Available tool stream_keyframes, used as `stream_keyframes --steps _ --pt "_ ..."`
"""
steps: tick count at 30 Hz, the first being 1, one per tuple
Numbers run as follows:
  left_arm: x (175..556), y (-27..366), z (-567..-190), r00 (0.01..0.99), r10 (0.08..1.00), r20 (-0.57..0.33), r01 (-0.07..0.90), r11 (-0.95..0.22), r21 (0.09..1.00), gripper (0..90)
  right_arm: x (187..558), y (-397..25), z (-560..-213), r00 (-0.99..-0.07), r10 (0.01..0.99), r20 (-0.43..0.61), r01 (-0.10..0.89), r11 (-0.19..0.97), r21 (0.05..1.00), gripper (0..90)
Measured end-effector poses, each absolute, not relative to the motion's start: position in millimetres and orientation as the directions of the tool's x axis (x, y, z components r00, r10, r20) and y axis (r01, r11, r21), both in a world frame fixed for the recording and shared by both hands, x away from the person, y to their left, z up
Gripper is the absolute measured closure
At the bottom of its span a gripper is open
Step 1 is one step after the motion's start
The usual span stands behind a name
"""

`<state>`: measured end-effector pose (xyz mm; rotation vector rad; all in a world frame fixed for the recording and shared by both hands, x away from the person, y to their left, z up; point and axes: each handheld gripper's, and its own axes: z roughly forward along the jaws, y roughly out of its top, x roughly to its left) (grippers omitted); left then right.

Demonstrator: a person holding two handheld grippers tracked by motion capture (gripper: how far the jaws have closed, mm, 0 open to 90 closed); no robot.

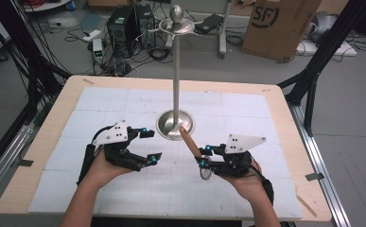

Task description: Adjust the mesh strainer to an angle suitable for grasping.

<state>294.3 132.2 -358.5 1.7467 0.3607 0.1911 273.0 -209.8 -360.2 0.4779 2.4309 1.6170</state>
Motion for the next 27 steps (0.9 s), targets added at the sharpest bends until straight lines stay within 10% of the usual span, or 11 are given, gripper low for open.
stream_keyframes --steps 27 --pt "290 94 -338 0.968 0.246 -0.037 0.076 -0.149 0.986 24.9 272 -189 -348 -0.956 0.292 0.014 0.118 0.340 0.933 68.3"
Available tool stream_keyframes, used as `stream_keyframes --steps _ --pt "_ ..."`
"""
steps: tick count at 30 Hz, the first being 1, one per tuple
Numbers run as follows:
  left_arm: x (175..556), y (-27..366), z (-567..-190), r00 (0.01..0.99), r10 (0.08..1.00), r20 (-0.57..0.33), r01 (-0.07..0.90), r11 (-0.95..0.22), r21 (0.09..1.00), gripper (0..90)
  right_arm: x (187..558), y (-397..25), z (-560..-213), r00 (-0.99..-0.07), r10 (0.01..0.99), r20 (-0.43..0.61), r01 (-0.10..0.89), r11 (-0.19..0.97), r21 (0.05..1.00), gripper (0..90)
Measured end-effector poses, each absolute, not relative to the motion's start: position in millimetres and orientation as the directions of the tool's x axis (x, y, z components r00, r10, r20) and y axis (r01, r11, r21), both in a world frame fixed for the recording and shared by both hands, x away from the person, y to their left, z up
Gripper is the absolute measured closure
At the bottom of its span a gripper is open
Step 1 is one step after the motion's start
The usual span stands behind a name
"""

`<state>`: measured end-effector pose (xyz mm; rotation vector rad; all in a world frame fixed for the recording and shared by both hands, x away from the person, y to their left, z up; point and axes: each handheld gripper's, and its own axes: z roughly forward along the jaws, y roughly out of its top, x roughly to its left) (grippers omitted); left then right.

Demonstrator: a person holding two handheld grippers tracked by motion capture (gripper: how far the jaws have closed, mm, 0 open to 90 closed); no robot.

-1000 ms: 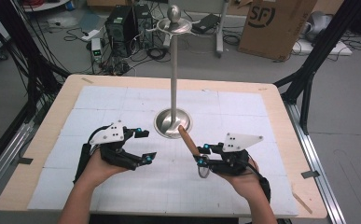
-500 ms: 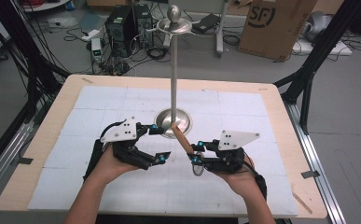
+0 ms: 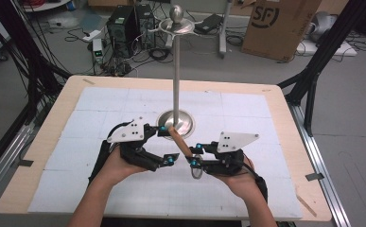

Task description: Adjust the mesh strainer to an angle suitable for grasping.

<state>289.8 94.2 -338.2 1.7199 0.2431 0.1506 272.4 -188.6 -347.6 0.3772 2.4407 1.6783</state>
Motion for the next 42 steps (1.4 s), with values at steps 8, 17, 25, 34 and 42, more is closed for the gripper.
stream_keyframes --steps 8,17,25,34,42 --pt "290.8 89.8 -336.8 0.973 0.227 -0.035 0.070 -0.147 0.987 28.9 273.2 -185.8 -347.6 -0.957 0.291 0.012 0.116 0.343 0.932 68.4" --pt "290.0 89.5 -334.2 0.976 0.214 -0.039 0.062 -0.104 0.993 38.7 272.1 -185.0 -346.9 -0.959 0.284 0.016 0.115 0.337 0.934 68.4" --pt "287.6 89.5 -332.4 0.982 0.187 -0.026 0.043 -0.091 0.995 48.3 268.6 -183.8 -345.8 -0.961 0.275 0.007 0.101 0.331 0.938 68.4" --pt "284.6 89.3 -330.0 0.988 0.155 -0.016 0.028 -0.078 0.997 58.3 266.1 -183.2 -346.0 -0.962 0.273 0.003 0.094 0.323 0.942 68.4" --pt "283.4 87.4 -330.0 0.989 0.144 -0.017 0.028 -0.075 0.997 65.2 265.2 -183.0 -345.3 -0.964 0.268 -0.002 0.083 0.307 0.948 68.4"
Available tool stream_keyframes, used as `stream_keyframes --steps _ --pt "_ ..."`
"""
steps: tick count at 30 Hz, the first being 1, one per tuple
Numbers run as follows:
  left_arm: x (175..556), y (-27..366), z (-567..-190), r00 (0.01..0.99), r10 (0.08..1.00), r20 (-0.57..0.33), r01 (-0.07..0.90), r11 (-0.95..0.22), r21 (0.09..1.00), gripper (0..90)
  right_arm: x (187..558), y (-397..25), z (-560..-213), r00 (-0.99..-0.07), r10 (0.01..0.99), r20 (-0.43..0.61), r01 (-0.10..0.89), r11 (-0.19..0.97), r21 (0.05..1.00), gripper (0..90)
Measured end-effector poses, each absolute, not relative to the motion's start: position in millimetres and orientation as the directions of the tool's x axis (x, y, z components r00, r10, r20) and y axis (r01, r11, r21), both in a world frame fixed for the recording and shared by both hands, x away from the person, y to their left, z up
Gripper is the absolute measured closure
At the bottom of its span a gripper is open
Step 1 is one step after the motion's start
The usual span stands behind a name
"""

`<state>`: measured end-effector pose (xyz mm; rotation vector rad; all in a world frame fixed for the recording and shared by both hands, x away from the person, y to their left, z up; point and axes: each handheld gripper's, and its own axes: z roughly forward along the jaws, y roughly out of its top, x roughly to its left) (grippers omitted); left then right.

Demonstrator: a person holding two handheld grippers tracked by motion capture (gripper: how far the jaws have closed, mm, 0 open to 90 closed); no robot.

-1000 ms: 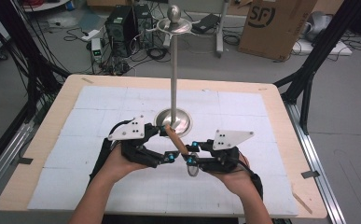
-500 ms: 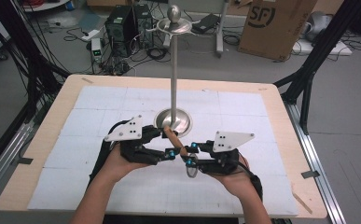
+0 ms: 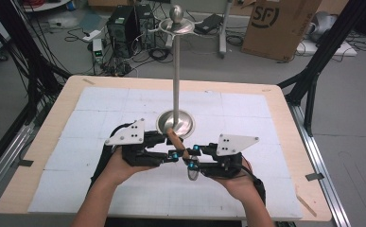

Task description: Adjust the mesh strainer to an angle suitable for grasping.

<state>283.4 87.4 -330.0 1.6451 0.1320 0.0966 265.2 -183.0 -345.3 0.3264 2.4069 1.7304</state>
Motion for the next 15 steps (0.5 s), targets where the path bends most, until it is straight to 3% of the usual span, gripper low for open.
stream_keyframes --steps 15 --pt "281.3 85.4 -328.0 0.988 0.151 -0.031 0.046 -0.098 0.994 68.0 267.2 -176.2 -347.4 -0.969 0.248 0.006 0.087 0.316 0.945 68.4"
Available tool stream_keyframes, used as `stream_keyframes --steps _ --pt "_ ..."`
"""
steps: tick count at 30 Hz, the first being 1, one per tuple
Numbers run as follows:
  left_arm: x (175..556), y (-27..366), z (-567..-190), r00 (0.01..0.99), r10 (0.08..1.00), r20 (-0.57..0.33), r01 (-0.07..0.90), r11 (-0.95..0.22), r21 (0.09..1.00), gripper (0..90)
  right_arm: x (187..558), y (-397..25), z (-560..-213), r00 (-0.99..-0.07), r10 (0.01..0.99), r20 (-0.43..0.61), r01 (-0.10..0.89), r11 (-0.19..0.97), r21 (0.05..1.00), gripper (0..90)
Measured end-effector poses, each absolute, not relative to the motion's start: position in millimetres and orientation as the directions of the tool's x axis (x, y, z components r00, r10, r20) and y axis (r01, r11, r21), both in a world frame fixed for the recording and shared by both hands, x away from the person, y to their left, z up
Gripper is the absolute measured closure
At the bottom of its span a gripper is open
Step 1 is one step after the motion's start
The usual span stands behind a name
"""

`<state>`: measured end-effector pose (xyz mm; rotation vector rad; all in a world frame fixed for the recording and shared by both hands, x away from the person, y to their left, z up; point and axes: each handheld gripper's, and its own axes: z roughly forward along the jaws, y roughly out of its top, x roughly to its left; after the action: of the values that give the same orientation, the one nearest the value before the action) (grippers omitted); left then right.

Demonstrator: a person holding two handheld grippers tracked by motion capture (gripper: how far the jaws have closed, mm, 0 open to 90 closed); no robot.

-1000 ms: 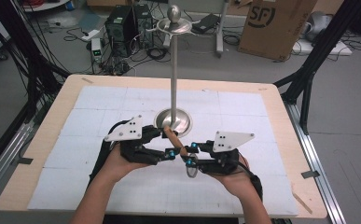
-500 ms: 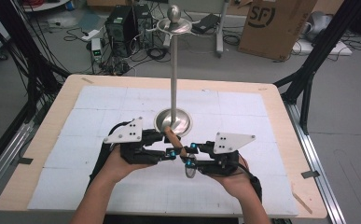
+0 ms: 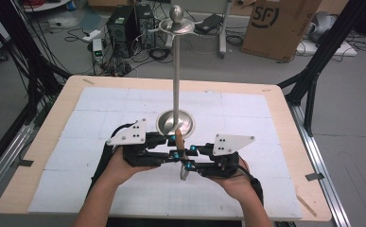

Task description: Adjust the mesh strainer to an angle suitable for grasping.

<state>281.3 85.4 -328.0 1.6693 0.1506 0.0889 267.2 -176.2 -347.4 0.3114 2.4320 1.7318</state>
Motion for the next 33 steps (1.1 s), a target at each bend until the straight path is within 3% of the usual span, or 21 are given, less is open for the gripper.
stream_keyframes --steps 10,16,33 --pt "281 90 -326 0.987 0.156 -0.048 0.061 -0.081 0.995 68.2 266 -174 -346 -0.967 0.253 -0.003 0.075 0.300 0.951 67.1" --pt "283 94 -327 0.983 0.181 -0.042 0.060 -0.092 0.994 68.3 264 -178 -344 -0.965 0.263 0.008 0.085 0.281 0.956 56.0" --pt "291 135 -336 0.946 0.324 -0.021 0.072 -0.146 0.987 68.1 258 -224 -357 -0.923 0.384 0.029 0.142 0.270 0.952 49.5"
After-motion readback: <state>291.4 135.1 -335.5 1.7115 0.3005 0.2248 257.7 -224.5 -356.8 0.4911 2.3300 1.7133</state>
